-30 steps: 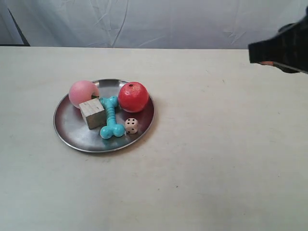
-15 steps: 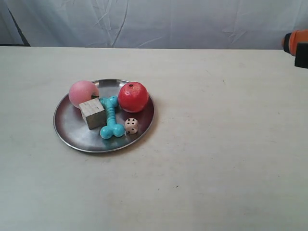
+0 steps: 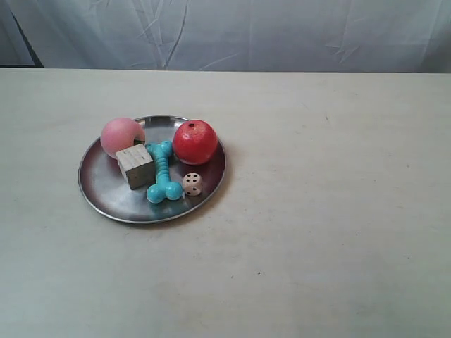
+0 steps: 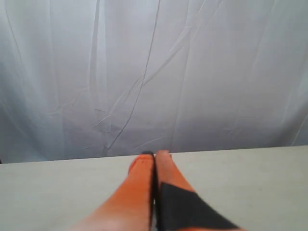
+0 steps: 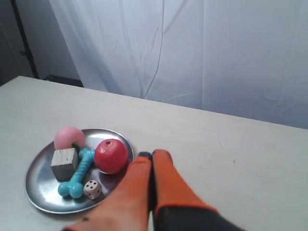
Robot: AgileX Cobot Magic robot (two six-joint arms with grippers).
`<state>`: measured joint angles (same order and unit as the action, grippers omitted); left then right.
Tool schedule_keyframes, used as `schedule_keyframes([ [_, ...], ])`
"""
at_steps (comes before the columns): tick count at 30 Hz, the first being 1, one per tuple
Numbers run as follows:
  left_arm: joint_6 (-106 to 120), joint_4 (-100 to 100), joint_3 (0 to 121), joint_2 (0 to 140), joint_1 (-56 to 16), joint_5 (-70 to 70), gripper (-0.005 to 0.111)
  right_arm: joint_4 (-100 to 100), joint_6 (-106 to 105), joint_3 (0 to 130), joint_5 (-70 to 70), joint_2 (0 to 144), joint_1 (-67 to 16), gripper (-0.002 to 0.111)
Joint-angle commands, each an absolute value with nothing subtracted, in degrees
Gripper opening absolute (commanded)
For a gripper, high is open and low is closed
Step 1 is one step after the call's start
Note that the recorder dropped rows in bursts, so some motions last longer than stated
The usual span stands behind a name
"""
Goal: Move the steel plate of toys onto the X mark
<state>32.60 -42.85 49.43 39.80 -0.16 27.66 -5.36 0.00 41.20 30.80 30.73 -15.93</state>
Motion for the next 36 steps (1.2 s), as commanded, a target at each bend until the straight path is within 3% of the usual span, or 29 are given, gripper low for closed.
schedule_keyframes([
  [1,34.8,-32.8,46.7,38.2,-0.2,30.8,0.0,-7.0,0.0,28.7,27.2,19.1,-11.2,0.0],
  [6,33.1,-26.4,35.6,32.3,-0.2,28.4,0.0,-12.1,0.0,10.8,10.9,7.3,-4.5,0.0],
  [11,32.9,-26.2,22.3,22.4,-0.2,18.5,0.0,-14.8,0.0,0.7,7.8,0.0,-0.6,0.0],
  [20,32.9,-26.4,4.9,6.2,-0.1,13.9,0.0,-11.2,0.0,0.0,9.6,0.0,1.2,0.0],
  [33,32.6,-25.3,0.0,3.6,-0.1,13.7,0.0,-11.2,0.0,0.0,9.8,0.0,1.2,0.0],
  [36,20.6,-14.8,0.0,3.6,-0.1,13.8,0.0,-11.2,0.0,0.0,9.8,0.0,1.2,0.0],
])
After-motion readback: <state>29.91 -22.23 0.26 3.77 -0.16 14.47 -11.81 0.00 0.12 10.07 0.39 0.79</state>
